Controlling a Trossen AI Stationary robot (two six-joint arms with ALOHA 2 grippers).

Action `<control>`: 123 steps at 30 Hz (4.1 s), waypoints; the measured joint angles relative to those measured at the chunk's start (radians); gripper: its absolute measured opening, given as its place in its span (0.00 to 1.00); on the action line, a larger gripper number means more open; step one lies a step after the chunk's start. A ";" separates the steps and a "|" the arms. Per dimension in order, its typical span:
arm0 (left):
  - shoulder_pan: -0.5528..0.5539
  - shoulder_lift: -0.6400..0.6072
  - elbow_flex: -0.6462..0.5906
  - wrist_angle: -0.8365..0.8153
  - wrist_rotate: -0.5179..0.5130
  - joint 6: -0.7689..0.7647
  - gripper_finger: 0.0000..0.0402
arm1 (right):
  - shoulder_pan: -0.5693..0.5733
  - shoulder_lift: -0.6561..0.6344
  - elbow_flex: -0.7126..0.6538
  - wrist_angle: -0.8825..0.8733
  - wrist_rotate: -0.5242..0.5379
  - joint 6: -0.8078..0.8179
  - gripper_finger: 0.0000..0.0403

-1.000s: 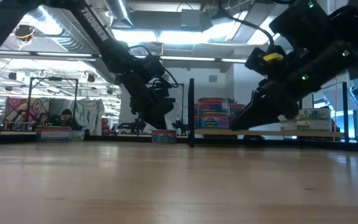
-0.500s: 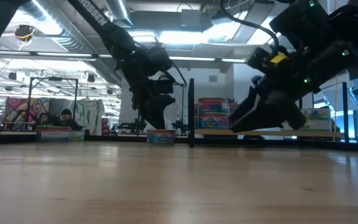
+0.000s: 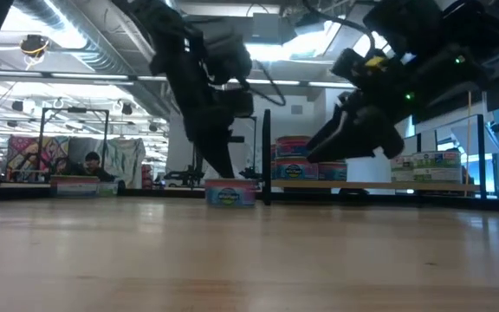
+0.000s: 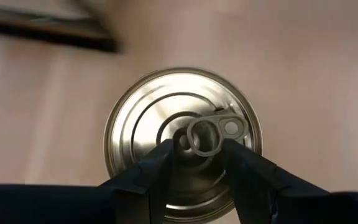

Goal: Stack canned seafood by type on shelf
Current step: Put the blue tuna can into the shelf

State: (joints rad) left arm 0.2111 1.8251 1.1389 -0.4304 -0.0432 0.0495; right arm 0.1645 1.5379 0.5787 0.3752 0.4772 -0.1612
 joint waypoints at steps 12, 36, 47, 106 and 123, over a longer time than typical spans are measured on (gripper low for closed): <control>-0.272 0.001 -0.010 0.075 0.025 -0.069 0.35 | -0.001 0.003 -0.001 -0.028 -0.111 0.008 0.67; -0.416 -0.184 -0.296 0.482 -0.088 -0.167 0.35 | 0.005 0.002 -0.001 0.125 -0.330 0.267 0.67; -0.379 -0.181 -0.326 0.533 -0.005 -0.196 0.43 | 0.005 0.002 -0.001 0.129 -0.307 0.269 0.67; -0.367 -0.122 -0.572 0.889 -0.042 -0.173 0.56 | 0.137 0.322 0.384 -0.220 -0.244 -0.225 0.67; -0.333 -0.122 -0.572 0.885 -0.036 -0.157 0.56 | 0.178 0.331 0.385 -0.210 -0.120 -0.303 0.67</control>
State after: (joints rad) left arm -0.1218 1.7035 0.5667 0.4541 -0.0795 -0.1076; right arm 0.3430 1.8692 0.9642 0.1650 0.3573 -0.4646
